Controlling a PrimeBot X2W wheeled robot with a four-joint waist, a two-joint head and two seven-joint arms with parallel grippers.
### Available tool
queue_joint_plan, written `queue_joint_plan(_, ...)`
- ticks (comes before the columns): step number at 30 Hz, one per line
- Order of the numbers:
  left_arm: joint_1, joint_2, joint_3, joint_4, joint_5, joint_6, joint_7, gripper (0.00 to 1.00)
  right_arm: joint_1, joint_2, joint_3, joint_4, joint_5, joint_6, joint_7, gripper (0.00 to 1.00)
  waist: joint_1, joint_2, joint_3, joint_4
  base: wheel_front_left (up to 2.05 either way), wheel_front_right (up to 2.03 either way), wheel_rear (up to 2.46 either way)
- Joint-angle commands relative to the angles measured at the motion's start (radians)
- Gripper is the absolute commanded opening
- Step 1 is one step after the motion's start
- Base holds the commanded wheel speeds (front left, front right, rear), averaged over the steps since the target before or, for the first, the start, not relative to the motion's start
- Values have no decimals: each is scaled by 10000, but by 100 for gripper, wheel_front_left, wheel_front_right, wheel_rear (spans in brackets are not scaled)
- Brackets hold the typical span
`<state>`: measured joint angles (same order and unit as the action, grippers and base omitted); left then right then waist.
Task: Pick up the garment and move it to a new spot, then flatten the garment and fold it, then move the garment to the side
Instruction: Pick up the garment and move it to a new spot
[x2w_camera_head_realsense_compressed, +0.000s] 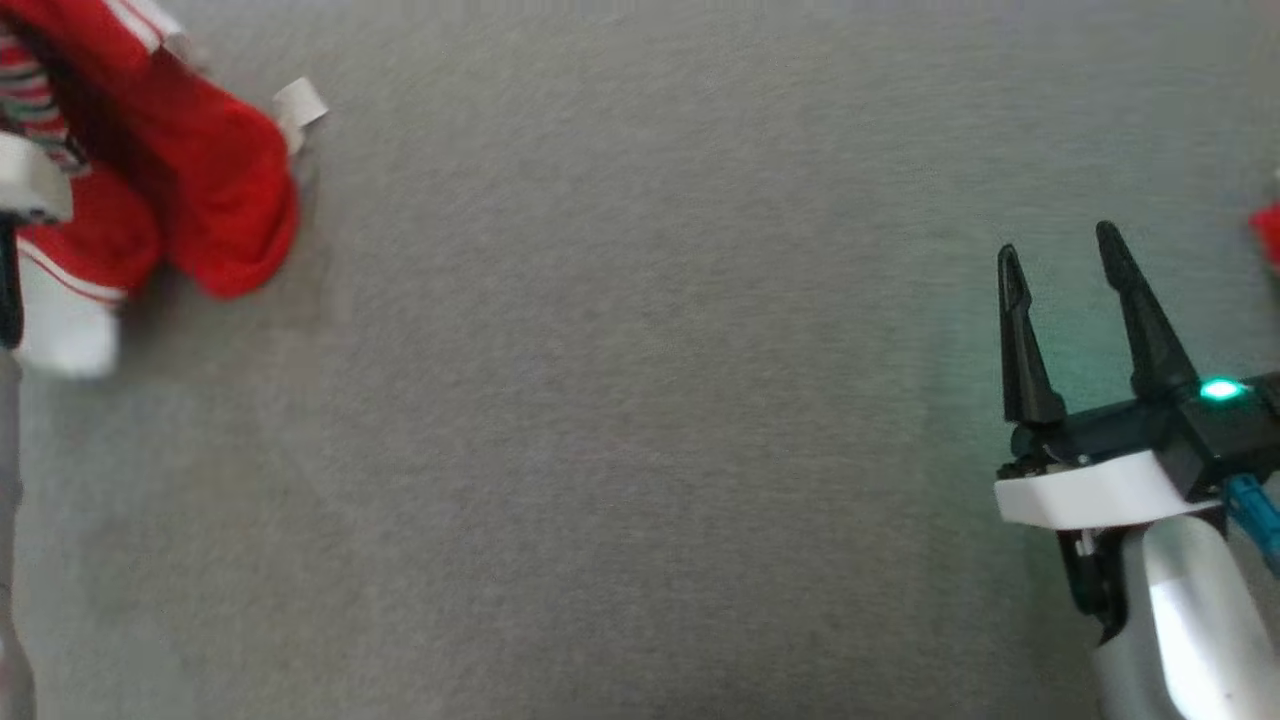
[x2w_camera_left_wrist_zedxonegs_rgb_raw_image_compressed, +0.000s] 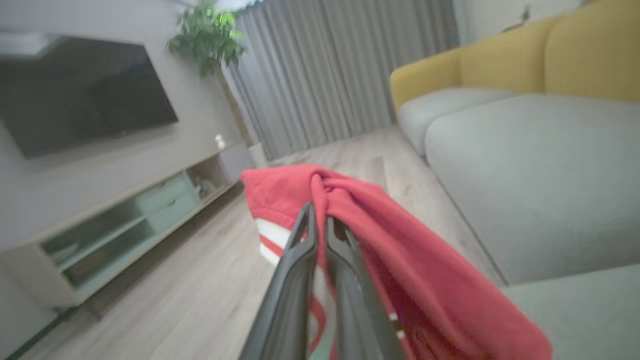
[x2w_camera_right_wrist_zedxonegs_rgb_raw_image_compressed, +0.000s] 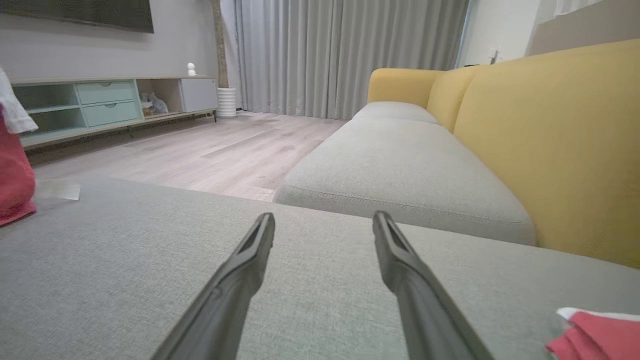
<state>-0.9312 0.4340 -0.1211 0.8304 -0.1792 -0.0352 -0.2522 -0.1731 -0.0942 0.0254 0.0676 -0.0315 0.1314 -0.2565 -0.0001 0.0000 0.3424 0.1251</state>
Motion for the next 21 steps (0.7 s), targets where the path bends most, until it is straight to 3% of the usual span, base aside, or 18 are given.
queue_joint_plan(1, -365, 657, 121, -722, 130, -40, -92, 0, 124, 96, 248, -286, 124, -7, -53, 100, 1, 0, -932, -1069, 0, 0, 0)
queue_joint_plan(13, 82, 400, -944, -4211, 278, -489, 1154, 0, 615, 430, 981, -801, 719, -7, -53, 100, 1, 0, -1925, -3980, 0, 0, 0)
queue_joint_plan(21, 2724, -943, -2657, -4697, 445, -516, 1182, 0, 900, 438, 1021, -950, 1397, -7, -53, 100, 1, 0, -1701, -4723, 0, 0, 0)
